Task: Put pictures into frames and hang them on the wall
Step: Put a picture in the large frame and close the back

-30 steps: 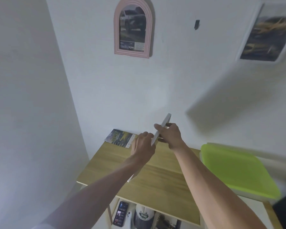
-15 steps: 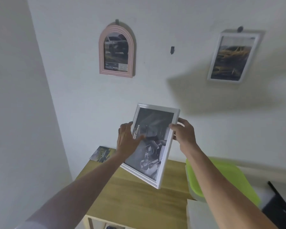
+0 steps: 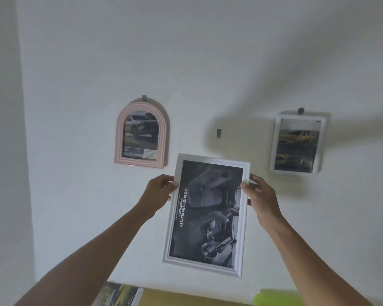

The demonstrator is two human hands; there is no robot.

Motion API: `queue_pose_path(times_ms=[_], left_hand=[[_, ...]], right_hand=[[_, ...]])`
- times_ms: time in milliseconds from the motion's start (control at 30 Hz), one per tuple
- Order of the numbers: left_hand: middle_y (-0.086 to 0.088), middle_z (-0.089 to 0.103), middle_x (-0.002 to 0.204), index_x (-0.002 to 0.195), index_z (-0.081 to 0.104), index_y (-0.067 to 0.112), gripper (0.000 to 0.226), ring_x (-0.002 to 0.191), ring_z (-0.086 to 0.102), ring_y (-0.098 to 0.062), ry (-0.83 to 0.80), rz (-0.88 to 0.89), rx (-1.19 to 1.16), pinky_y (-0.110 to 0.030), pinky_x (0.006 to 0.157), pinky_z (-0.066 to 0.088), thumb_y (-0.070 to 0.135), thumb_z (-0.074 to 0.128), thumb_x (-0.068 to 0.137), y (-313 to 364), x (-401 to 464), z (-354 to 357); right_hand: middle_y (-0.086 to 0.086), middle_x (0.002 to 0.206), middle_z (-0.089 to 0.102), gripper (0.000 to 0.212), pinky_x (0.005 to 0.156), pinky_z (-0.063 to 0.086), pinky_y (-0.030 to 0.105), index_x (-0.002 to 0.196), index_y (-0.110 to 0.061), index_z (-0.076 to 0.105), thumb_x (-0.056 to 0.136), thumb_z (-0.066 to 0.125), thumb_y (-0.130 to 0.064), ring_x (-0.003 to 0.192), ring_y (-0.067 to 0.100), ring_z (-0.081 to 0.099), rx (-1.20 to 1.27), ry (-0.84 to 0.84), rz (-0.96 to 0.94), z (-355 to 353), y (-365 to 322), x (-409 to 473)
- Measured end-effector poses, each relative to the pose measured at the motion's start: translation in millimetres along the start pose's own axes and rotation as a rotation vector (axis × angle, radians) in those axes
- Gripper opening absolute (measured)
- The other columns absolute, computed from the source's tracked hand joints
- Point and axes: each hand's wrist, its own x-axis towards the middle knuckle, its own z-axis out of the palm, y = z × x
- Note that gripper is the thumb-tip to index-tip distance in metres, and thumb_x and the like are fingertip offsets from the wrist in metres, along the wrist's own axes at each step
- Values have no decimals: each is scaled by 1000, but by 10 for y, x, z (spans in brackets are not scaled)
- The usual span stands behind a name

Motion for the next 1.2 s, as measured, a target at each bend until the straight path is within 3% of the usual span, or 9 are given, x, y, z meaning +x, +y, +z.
queue_pose_path(times_ms=[233,400,533,667,800,933,1033,1133,1200], left_hand=[[-3,64,105,111,58,12,22,93,64,-21,-46,33,63,-38,78,57,25,61,94,265,900,215],[2,64,99,105,58,18,16,95,63,-21,33,15,124,-47,88,56,27,61,92,184,1353,366],[0,63,102,113,56,14,22,97,62,-24,72,13,125,-41,89,54,23,59,94,130,1518,427],[-1,62,102,112,55,15,18,97,61,-23,92,38,160,-35,86,51,21,59,95,28,1623,455],[1,61,104,110,54,15,14,92,59,-20,122,100,227,-26,77,45,16,57,96,-53,1676,490],[2,63,100,112,63,9,19,85,59,-17,198,182,277,-20,76,46,15,61,94,-63,1647,527],[-3,70,102,109,69,7,20,80,61,-16,254,231,294,-13,69,46,16,62,93,-74,1622,539],[-4,71,101,108,69,8,19,79,61,-16,254,236,294,-18,72,48,17,62,93,-71,1616,534],[-3,70,101,109,67,8,19,81,61,-17,252,233,288,-21,76,50,17,62,93,-62,1613,526]], right_hand=[[3,117,66,50,73,43,22,135,-41,48,93,66,-20,104,10,60,-62,65,-147,13,-337,757],[5,114,65,50,81,41,30,138,-37,47,95,64,-18,104,16,59,-129,69,-174,107,-358,1155],[7,114,66,50,71,41,18,138,-34,48,95,64,-16,104,17,61,-136,85,-191,222,-248,1372],[4,112,66,48,69,40,17,135,-36,49,95,64,-15,95,8,60,-135,122,-198,304,-108,1454],[3,108,67,43,67,41,15,135,-33,50,96,63,-18,91,10,60,-153,172,-226,370,13,1468],[2,103,71,41,80,50,22,135,-32,53,96,64,-26,93,14,65,-257,240,-298,388,87,1499],[1,104,72,41,76,43,10,136,-25,54,96,64,-25,96,17,65,-300,230,-328,366,89,1466],[0,108,70,42,69,38,4,136,-18,54,95,65,-24,94,16,64,-332,217,-327,349,50,1425],[0,109,70,40,70,40,9,134,-18,55,95,65,-22,95,18,65,-347,206,-326,340,34,1422]])
